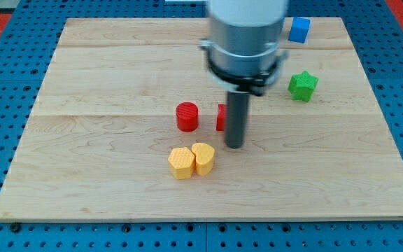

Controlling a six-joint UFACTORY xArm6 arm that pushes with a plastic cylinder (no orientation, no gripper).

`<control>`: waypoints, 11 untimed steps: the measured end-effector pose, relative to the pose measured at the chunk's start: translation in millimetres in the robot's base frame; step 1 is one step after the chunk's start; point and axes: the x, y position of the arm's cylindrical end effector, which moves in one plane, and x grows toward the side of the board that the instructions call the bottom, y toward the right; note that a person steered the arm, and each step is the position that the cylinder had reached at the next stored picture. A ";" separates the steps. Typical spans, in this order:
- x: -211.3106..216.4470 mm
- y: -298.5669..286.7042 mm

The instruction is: Slide the red star to the parallel left of the blue triangle

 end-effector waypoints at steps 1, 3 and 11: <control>-32.6 -4.8; -102.6 -65.7; -154.8 -159.2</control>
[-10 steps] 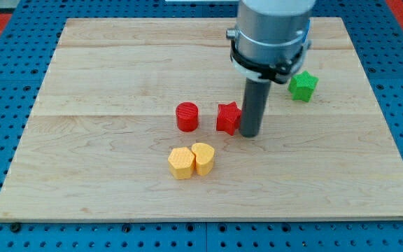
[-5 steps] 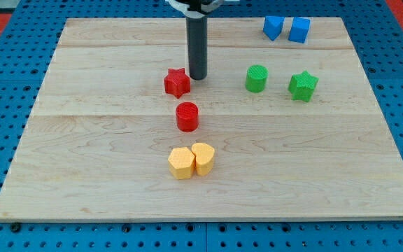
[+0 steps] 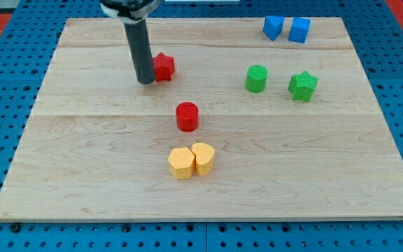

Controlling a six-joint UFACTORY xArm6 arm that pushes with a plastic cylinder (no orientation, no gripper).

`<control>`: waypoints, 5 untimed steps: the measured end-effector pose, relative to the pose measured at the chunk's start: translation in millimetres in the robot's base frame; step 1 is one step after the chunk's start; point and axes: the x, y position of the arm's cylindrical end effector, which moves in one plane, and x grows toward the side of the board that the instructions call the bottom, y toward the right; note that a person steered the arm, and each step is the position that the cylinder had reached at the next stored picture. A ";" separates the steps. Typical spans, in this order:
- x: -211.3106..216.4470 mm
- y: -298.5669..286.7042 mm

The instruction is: Slide the red star to the parallel left of the blue triangle

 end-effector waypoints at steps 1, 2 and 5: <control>-52.1 56.9; -83.0 90.1; -122.6 119.1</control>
